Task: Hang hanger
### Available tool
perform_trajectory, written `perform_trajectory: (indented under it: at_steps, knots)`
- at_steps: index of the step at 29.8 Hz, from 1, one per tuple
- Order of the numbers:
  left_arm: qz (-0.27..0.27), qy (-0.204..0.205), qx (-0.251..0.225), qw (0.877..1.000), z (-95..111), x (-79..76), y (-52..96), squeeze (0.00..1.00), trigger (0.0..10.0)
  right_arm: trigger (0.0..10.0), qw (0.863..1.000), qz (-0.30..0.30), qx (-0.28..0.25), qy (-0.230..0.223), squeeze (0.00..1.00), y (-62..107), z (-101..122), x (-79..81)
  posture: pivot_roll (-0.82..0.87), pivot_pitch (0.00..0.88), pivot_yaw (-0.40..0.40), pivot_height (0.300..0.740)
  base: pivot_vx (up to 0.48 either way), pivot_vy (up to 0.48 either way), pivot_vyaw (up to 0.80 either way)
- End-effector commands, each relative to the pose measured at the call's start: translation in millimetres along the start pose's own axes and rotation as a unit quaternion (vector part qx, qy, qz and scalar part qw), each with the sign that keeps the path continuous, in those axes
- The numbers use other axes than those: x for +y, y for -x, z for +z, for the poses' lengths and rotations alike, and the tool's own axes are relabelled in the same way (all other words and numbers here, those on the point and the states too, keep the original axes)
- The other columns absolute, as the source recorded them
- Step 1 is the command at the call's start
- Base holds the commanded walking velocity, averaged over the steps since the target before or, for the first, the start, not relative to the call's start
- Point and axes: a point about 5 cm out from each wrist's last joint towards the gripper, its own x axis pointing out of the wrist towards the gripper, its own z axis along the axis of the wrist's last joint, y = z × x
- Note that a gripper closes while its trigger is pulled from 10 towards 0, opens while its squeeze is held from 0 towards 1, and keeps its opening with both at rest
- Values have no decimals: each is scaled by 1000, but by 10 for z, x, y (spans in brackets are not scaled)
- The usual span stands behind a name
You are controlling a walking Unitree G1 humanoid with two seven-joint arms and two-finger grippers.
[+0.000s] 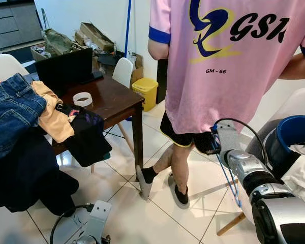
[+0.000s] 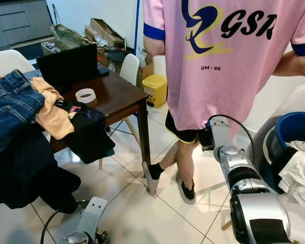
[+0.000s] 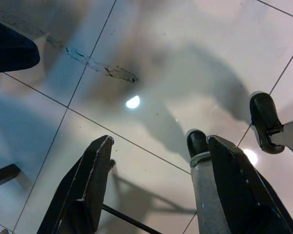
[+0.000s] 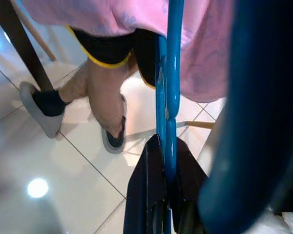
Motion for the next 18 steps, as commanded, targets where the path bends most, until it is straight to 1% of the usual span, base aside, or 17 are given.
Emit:
perform_trajectory:
  at_steps: [1,3,4,5,8,18]
  knots:
    - [6,-3,5,1000,-40,94,8,0,10000,10000,999,4,-28,-39,0,2,97,14,2,0,-13,740,0,0,0]
    - [8,-2,5,1000,-48,117,11,0,10000,10000,996,8,-44,-71,0,6,155,16,3,0,-13,740,0,0,0]
    - [8,-2,5,1000,-48,117,11,0,10000,10000,996,8,-44,-71,0,6,155,16,3,0,-13,740,0,0,0]
    - [8,-2,5,1000,-48,113,10,0,10000,10000,995,13,-55,-82,0,9,189,18,3,0,-13,740,0,0,0]
    - [8,-2,5,1000,-48,102,10,0,10000,10000,994,20,-66,-87,0,12,219,26,2,0,-12,740,0,0,0]
    - [8,-3,5,1000,-51,104,11,0,10000,10000,992,27,-78,-93,0,14,243,42,2,0,-10,740,0,0,0]
